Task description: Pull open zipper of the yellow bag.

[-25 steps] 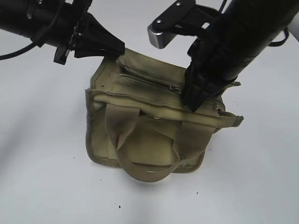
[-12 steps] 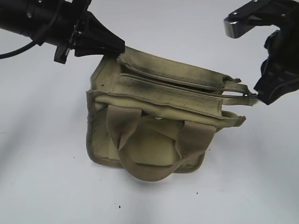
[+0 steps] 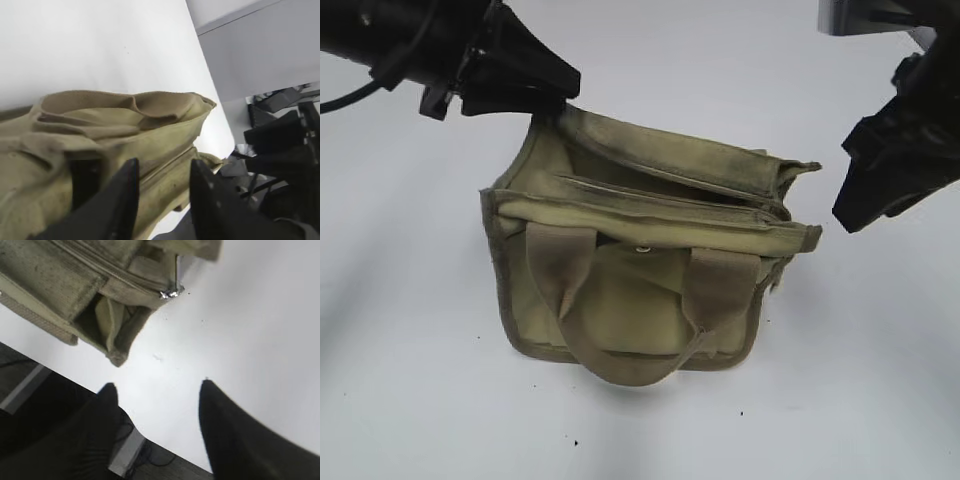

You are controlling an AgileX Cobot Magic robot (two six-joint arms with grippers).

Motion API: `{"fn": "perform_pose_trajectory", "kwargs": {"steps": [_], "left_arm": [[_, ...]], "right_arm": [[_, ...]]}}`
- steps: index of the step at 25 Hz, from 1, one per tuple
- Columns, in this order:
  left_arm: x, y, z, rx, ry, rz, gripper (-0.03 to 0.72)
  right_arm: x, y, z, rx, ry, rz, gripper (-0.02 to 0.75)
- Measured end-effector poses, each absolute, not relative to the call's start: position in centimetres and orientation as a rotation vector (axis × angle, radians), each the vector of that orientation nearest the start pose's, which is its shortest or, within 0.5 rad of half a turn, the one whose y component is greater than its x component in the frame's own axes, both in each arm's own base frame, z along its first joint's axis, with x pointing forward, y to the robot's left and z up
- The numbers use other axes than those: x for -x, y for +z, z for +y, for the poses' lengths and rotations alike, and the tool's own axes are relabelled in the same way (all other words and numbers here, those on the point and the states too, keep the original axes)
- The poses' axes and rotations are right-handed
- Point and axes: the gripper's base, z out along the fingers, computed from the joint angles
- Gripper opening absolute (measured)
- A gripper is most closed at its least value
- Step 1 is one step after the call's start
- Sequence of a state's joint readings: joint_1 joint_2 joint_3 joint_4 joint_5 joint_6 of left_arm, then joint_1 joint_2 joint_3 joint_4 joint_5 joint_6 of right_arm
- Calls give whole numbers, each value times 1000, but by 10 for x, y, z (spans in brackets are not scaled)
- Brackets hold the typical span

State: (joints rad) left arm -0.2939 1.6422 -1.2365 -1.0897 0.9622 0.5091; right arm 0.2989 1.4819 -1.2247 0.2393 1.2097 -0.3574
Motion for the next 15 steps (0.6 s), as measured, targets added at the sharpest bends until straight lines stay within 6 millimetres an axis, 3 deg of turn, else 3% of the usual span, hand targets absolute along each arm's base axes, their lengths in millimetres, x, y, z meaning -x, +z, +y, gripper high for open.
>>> {"fn": "perform_pose_trajectory", "kwargs": {"steps": [2,4,10,13,15], "left_arm": [[-300,309,-156,-424,-1187,2450,316],[-290,326,-145,-476,-1070,2428,377],[-230,384,-91,-473,-512,2405,409],[-190,397,-64,-392,-289,2391,411],[-163,395,-49,-342,-194,2385,411]], "right_arm": [[-260,306,100,759,323,2813,459],[-254,311,96,705,300,2813,513],[-211,316,80,663,256,2792,544],[-182,310,71,659,254,2789,544],[-161,306,64,656,254,2775,544]]}}
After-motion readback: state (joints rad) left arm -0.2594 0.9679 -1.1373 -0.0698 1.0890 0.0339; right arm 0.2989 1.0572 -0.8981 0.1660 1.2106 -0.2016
